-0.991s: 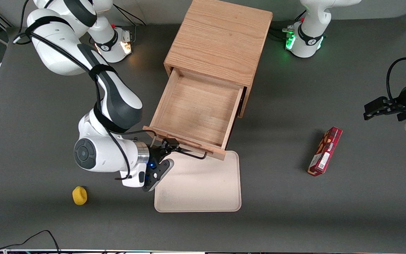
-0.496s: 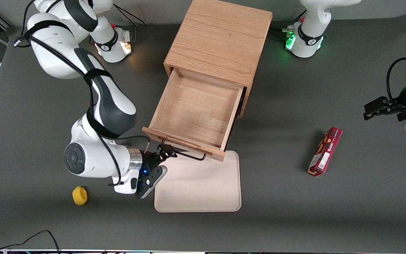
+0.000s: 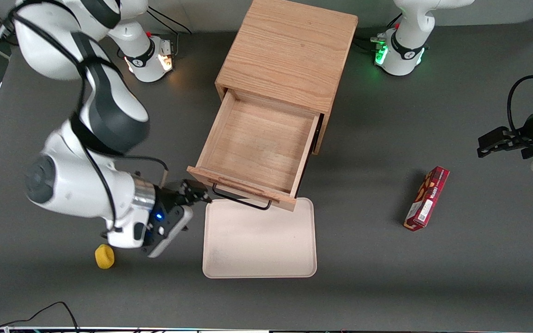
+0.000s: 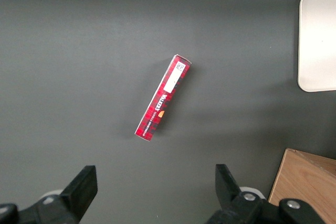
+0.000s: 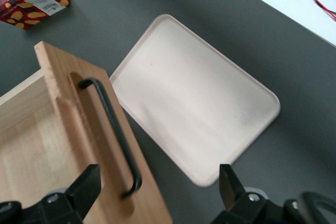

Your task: Open upper drawer

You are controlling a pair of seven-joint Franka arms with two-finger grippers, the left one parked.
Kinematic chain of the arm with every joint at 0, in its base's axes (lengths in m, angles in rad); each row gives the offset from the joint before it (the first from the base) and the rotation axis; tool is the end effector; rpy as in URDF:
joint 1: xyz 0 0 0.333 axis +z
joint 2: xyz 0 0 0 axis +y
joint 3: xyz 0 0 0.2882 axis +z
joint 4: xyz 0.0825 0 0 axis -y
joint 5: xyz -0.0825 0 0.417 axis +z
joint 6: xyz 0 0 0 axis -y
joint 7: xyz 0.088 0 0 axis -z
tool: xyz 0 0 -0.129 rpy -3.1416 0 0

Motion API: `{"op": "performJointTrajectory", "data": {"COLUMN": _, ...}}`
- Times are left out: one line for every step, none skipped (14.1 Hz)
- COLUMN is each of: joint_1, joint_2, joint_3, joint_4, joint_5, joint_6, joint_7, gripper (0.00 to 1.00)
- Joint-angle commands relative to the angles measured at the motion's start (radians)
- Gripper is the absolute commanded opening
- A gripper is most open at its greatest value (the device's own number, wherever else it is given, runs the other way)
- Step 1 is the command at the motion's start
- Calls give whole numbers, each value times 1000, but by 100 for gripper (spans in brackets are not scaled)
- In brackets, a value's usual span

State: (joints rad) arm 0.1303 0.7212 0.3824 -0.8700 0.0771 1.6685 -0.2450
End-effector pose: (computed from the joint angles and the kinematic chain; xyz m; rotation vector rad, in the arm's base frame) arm 0.7071 0.2901 0.4737 -2.6573 -0.8970 -0.1188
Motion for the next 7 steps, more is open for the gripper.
{"op": "performJointTrajectory", "data": {"joint_1": -17, "joint_2": -193, "joint_3": -36, "joint_4": -157, "joint_5": -28, "joint_6": -88, "joint_7": 220, "gripper": 100}}
{"op": "performJointTrajectory", "data": {"joint_1": -17, "joint_2": -247, "joint_3": -45, "joint_4": -185, "joint_5": -28, "joint_6": -113, "joint_7": 287, "gripper": 100}}
{"op": "performJointTrajectory", "data": {"joint_1": -15, "joint_2": -308, "joint_3": -74, "joint_4": -217, "joint_5": -30, "joint_6": -150, "joint_7": 347, "gripper": 100}}
{"op": "performJointTrajectory", "data": {"joint_1": -14, "joint_2": -371, "joint_3": -114, "joint_4": -259, "joint_5": -30, "joint_6": -165, "joint_7": 416, "gripper": 100}}
{"op": "performJointTrajectory", "data": {"joint_1": -15, "joint_2": -431, "joint_3": -150, "joint_4": -295, "joint_5": -20, "joint_6": -186, "joint_7": 478, "gripper": 100}}
{"op": "performJointTrajectory", "data": {"joint_1": -17, "joint_2": -478, "joint_3": -192, "joint_4": -310, "joint_5": -19, "joint_6": -237, "joint_7": 487, "gripper": 100}}
{"op": "performJointTrajectory", "data": {"joint_1": -15, "joint_2": -521, "joint_3": -230, "joint_4": -313, "joint_5": -19, "joint_6": -365, "joint_7": 478, "gripper": 100}}
